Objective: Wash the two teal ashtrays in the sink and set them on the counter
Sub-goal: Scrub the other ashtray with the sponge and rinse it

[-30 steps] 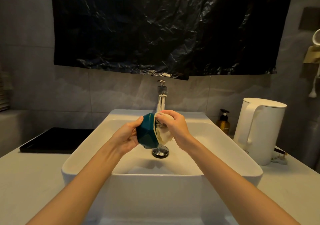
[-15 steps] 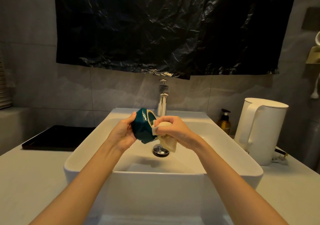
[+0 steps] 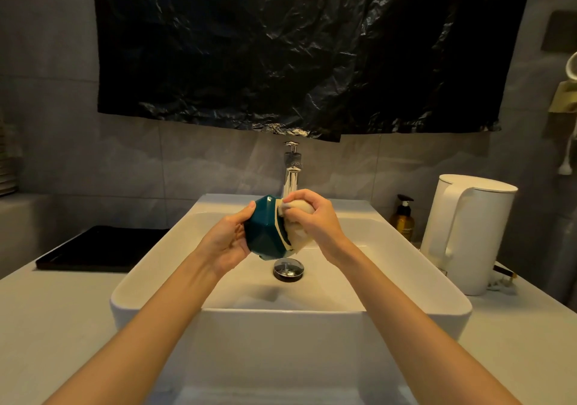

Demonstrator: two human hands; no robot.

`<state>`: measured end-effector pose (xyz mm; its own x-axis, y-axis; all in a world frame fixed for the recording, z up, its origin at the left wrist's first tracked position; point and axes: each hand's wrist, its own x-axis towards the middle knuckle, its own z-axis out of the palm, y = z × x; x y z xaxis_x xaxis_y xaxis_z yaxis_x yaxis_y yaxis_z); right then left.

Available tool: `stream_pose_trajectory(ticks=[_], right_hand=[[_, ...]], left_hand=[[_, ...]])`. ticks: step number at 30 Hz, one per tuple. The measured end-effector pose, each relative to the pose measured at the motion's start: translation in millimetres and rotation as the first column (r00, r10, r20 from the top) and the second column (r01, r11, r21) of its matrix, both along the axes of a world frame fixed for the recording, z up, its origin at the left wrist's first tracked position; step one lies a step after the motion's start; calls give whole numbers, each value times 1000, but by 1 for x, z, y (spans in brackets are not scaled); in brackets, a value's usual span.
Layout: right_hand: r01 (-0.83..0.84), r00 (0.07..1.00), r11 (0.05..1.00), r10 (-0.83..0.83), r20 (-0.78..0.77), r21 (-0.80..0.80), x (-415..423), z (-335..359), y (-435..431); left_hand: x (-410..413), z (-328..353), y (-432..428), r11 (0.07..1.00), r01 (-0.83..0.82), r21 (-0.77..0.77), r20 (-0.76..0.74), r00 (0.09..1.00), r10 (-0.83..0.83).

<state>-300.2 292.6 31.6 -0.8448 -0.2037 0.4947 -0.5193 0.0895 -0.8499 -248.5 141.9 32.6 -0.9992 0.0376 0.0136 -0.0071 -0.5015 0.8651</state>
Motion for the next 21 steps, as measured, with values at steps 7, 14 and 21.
stream_pose_trajectory(ticks=[7, 14, 21], right_hand=[[98, 991, 986, -109, 74, 136, -3, -8, 2], [-210, 939, 955, 137, 316, 208, 27, 13, 9], [15, 991, 980, -40, 124, 199, 65, 55, 48]], left_hand=[[3, 0, 2, 1000, -16, -10, -29, 999, 15], [12, 2, 5, 988, -118, -98, -110, 988, 107], [28, 20, 25, 888, -168, -427, -274, 960, 49]])
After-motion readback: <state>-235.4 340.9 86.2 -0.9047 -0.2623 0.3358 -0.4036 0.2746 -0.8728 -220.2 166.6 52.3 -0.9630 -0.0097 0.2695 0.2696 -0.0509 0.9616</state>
